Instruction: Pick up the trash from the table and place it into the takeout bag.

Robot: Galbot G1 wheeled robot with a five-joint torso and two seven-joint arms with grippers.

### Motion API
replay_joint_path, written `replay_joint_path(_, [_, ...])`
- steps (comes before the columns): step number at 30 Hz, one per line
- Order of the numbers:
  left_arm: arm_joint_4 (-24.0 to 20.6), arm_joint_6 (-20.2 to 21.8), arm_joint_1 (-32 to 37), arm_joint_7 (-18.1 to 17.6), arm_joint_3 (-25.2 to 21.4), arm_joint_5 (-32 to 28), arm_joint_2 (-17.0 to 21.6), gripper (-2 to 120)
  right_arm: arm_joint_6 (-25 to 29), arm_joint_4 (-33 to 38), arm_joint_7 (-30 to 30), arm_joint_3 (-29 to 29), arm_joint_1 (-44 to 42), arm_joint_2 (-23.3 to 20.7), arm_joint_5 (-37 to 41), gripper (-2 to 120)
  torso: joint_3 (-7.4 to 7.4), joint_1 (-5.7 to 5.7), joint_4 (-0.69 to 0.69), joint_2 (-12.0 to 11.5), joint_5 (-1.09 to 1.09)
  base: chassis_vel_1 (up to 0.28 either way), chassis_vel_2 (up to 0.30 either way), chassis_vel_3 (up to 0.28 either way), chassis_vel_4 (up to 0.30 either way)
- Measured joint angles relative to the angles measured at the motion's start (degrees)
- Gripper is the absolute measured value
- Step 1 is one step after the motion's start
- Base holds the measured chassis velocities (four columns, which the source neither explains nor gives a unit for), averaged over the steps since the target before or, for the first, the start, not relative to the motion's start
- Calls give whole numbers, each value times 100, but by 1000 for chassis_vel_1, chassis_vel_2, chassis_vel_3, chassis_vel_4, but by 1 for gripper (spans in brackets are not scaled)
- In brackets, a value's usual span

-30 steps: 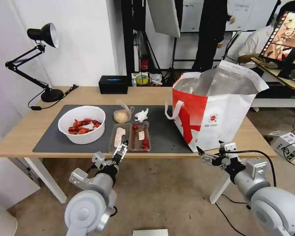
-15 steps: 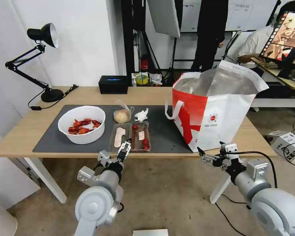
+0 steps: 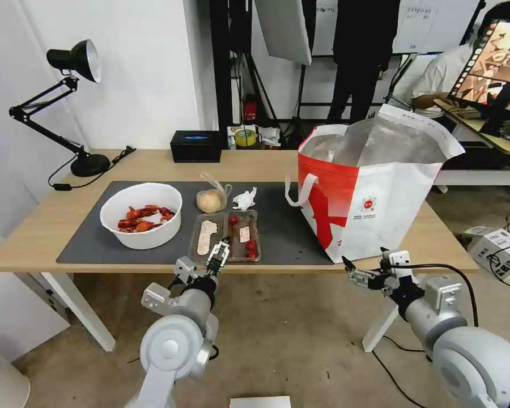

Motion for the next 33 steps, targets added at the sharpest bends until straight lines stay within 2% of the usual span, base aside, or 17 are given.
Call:
replay_joint_path(16, [235,-64,-76,107,-37,-27,-171,100,50,5,-1,-6,-113,69,-59,100,-1,0,0,0,0,0,0,0,0])
replay_joint_path(33, [304,-208,-131,152,-203,-52,-182,100,123,-54,-16,-73,-120,103,-142,100,0,0,0,-1,0,0,0,0,0])
